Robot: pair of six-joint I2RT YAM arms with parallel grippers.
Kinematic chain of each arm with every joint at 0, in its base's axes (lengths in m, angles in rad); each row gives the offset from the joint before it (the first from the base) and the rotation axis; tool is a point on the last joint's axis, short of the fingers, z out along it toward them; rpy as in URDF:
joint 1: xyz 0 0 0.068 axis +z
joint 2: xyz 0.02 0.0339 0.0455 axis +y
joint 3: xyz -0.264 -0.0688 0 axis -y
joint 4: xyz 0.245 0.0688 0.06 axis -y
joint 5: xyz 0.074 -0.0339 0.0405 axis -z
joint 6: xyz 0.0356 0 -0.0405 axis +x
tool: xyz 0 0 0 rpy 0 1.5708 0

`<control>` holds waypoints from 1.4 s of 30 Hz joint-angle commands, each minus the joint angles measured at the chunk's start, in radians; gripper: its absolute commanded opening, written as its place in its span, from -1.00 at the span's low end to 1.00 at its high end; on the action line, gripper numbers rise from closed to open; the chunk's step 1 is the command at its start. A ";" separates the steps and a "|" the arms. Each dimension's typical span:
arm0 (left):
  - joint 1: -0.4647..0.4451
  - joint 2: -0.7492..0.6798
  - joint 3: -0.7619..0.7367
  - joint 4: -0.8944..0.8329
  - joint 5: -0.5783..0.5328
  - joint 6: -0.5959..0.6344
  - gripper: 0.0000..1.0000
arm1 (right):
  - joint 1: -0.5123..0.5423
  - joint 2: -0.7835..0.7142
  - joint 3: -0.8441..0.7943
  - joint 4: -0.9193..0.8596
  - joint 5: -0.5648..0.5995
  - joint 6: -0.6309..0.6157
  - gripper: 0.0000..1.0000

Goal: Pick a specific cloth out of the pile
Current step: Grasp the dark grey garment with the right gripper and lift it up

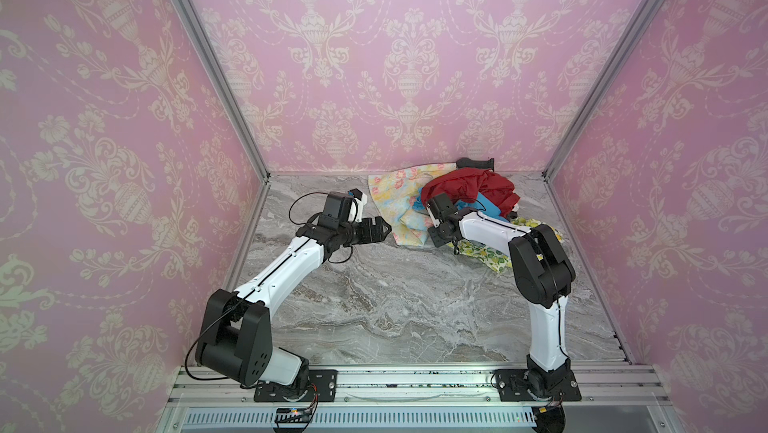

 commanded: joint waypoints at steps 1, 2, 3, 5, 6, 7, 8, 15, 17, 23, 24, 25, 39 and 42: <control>0.007 -0.030 0.003 0.001 0.012 -0.012 0.85 | -0.024 -0.073 0.038 -0.010 -0.024 0.008 -1.00; 0.007 -0.030 0.003 0.003 0.011 -0.013 0.85 | -0.033 -0.098 0.047 -0.020 -0.034 0.012 -1.00; 0.007 -0.030 0.004 0.004 0.011 -0.013 0.85 | -0.039 -0.122 0.056 -0.030 -0.043 0.017 -1.00; 0.006 -0.026 0.005 0.010 0.012 -0.018 0.85 | -0.060 -0.173 0.081 -0.050 -0.063 0.028 -1.00; 0.007 -0.025 0.007 0.013 0.014 -0.019 0.85 | -0.068 -0.195 0.095 -0.060 -0.074 0.034 -1.00; 0.007 -0.025 0.006 0.017 0.016 -0.023 0.85 | -0.077 -0.216 0.116 -0.075 -0.086 0.040 -1.00; 0.005 -0.023 0.007 0.020 0.016 -0.024 0.85 | -0.087 -0.234 0.140 -0.088 -0.098 0.042 -1.00; 0.005 -0.017 0.009 0.031 0.020 -0.031 0.84 | -0.129 -0.275 0.363 -0.175 -0.163 0.047 -1.00; 0.007 -0.018 0.009 0.035 0.021 -0.033 0.84 | -0.141 -0.260 0.450 -0.200 -0.181 0.052 -1.00; 0.006 -0.033 0.006 0.030 0.016 -0.026 0.84 | -0.165 -0.189 0.738 -0.280 -0.241 0.068 -1.00; 0.006 -0.034 0.007 0.029 0.016 -0.024 0.84 | -0.166 -0.174 0.791 -0.294 -0.247 0.069 -1.00; 0.007 -0.034 0.008 0.027 0.014 -0.023 0.84 | -0.168 -0.151 0.860 -0.314 -0.251 0.070 -1.00; -0.039 -0.030 0.046 0.118 -0.067 0.038 0.84 | -0.177 -0.194 1.005 -0.143 -0.425 0.207 -1.00; -0.101 0.005 0.071 0.194 -0.112 0.097 0.87 | -0.157 -0.240 0.958 -0.097 -0.455 0.233 -1.00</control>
